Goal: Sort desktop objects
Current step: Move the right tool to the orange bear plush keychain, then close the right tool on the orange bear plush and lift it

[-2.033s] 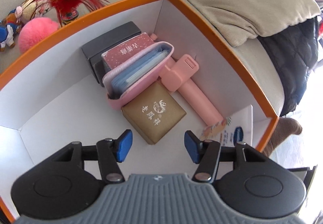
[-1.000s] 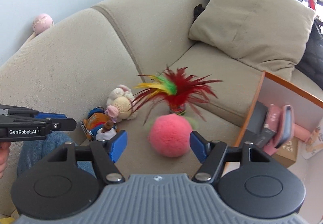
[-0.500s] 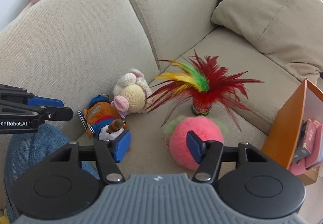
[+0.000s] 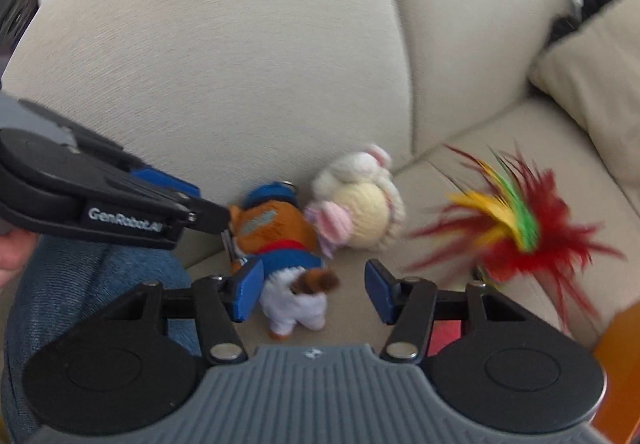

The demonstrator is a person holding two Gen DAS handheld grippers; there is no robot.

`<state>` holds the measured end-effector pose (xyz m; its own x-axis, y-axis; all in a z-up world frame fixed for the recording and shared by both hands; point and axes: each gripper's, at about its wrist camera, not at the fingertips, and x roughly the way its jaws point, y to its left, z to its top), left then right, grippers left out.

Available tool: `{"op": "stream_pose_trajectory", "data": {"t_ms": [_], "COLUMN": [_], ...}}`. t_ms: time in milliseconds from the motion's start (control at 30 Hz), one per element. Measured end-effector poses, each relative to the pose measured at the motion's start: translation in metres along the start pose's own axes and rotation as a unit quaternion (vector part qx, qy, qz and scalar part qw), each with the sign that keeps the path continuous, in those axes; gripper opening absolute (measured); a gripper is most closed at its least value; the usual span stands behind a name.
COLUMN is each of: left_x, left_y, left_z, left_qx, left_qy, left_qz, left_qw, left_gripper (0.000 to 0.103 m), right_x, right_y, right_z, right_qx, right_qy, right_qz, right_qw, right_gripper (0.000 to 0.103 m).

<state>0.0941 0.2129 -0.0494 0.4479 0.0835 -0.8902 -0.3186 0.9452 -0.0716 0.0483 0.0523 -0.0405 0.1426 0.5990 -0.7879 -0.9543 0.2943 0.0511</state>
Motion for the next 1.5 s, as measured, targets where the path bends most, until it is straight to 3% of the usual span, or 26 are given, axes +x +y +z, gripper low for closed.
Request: {"op": "stream_pose_trajectory", "data": {"t_ms": [200, 633, 867, 1067, 1167, 1233, 1333, 1500], "left_x": [-0.003, -0.019, -0.038, -0.045, -0.046, -0.049, -0.054, -0.063], "left_y": [0.019, 0.043, 0.056, 0.053, 0.045, 0.04, 0.035, 0.04], "left_z": [-0.006, -0.013, -0.017, -0.023, -0.022, -0.022, -0.023, -0.029], "left_qx": [-0.019, -0.036, -0.041, -0.03, -0.022, -0.014, -0.005, -0.008], "left_qy": [0.0, -0.008, -0.012, -0.013, -0.013, -0.015, -0.022, -0.021], "left_qz": [0.017, 0.006, 0.008, -0.003, -0.009, -0.012, -0.016, -0.011], "left_qw": [0.9997, 0.9993, 0.999, 0.9995, 0.9996, 0.9997, 0.9996, 0.9997], "left_gripper": [0.032, 0.032, 0.032, 0.032, 0.032, 0.032, 0.032, 0.032], "right_x": [0.036, 0.084, 0.074, 0.037, 0.024, 0.025, 0.021, 0.002], "right_y": [0.024, 0.007, 0.001, -0.029, -0.045, -0.051, -0.055, -0.036], "right_z": [0.013, 0.027, 0.019, 0.001, -0.009, -0.016, -0.024, -0.018], "right_qx": [-0.06, -0.033, -0.025, 0.078, 0.112, 0.112, 0.119, 0.063], "right_qy": [0.035, 0.11, 0.118, 0.101, 0.098, 0.104, 0.1, 0.065], "right_qz": [0.035, 0.042, 0.032, 0.013, -0.024, -0.054, -0.047, -0.062], "right_qw": [0.997, 0.992, 0.992, 0.992, 0.989, 0.987, 0.987, 0.994], "right_gripper": [0.057, 0.061, 0.054, 0.053, 0.055, 0.057, 0.057, 0.063]}}
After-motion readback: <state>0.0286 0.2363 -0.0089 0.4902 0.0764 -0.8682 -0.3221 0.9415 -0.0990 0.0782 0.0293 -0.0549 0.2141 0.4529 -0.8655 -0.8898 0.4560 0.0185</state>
